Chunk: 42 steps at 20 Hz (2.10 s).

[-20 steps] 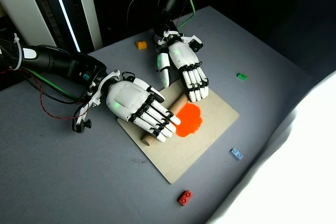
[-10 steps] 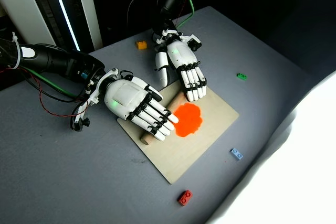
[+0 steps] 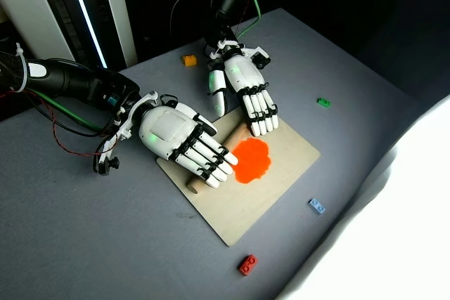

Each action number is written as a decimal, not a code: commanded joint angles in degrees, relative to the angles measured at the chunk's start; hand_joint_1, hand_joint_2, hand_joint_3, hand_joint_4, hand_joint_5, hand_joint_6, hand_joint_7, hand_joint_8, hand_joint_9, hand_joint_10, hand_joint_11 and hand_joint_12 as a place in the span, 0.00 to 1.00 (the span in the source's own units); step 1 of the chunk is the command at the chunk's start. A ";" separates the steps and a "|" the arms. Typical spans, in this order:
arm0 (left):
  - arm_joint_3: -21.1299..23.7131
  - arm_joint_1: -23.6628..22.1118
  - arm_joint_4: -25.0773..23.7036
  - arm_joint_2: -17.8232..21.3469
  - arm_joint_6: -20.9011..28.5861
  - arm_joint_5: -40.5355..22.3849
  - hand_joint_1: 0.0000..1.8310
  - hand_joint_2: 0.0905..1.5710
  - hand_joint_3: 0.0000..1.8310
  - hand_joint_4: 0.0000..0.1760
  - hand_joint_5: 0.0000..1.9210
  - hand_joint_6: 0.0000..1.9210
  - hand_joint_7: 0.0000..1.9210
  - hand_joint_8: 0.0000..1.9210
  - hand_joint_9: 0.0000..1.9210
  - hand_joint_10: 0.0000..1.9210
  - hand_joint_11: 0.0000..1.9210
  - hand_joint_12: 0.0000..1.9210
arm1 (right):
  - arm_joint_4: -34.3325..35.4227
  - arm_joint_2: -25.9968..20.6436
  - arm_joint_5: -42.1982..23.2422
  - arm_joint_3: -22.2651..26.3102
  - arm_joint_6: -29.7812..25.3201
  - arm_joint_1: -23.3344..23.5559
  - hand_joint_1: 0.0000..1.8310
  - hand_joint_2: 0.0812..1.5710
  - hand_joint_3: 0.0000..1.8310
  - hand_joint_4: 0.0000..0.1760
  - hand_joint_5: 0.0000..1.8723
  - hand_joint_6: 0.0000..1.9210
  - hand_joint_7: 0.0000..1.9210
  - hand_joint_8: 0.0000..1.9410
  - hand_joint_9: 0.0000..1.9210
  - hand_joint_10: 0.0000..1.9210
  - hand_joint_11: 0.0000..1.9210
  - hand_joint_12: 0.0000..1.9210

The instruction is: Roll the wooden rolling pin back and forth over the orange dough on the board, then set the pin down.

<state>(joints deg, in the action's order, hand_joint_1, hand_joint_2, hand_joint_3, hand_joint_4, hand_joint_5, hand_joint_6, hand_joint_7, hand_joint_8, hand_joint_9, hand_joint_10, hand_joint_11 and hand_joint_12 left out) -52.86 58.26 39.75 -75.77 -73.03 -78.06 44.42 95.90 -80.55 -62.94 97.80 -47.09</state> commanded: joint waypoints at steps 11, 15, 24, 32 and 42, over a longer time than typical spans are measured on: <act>-0.33 -1.73 -2.44 0.79 0.90 -3.30 0.00 0.94 0.00 0.00 0.10 0.00 0.15 0.00 0.12 0.01 0.00 0.19 | -2.20 0.06 -4.20 0.58 0.62 -0.36 0.00 0.90 0.00 0.00 0.20 0.02 0.24 0.01 0.21 0.03 0.00 0.53; -0.31 -2.24 -2.42 1.36 1.07 -3.15 0.00 0.94 0.00 0.00 0.10 0.00 0.15 0.00 0.12 0.00 0.00 0.19 | -2.24 0.04 -4.44 0.70 0.69 -0.36 0.00 0.90 0.00 0.00 0.20 0.02 0.24 0.01 0.21 0.02 0.00 0.52; -0.32 -5.23 -2.46 2.70 1.39 -2.64 0.00 0.93 0.00 0.00 0.11 0.00 0.13 0.00 0.11 0.00 0.00 0.21 | -2.69 0.01 -4.74 1.12 0.78 -0.40 0.00 0.90 0.00 0.00 0.21 0.02 0.24 0.01 0.20 0.02 0.00 0.55; -0.35 -8.86 -2.54 4.56 1.37 -0.77 0.00 0.92 0.00 0.00 0.11 0.00 0.12 0.00 0.10 0.00 0.00 0.21 | -2.69 -0.05 -4.74 1.11 0.73 -0.06 0.00 0.90 0.00 0.00 0.20 0.02 0.22 0.00 0.18 0.01 0.00 0.52; -0.28 -8.50 -3.07 5.43 1.21 0.68 0.00 0.92 0.00 0.00 0.09 0.00 0.14 0.00 0.10 0.00 0.00 0.20 | -6.04 -1.34 -5.85 1.11 -0.18 2.50 0.00 0.90 0.00 0.00 0.19 0.01 0.21 0.00 0.18 0.01 0.00 0.48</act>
<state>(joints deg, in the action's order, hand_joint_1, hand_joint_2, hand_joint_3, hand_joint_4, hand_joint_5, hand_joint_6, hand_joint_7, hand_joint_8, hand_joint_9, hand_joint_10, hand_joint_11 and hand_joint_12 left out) -52.97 49.69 40.16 -71.02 -71.90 -71.96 42.57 94.87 -81.08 -62.11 97.69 -44.93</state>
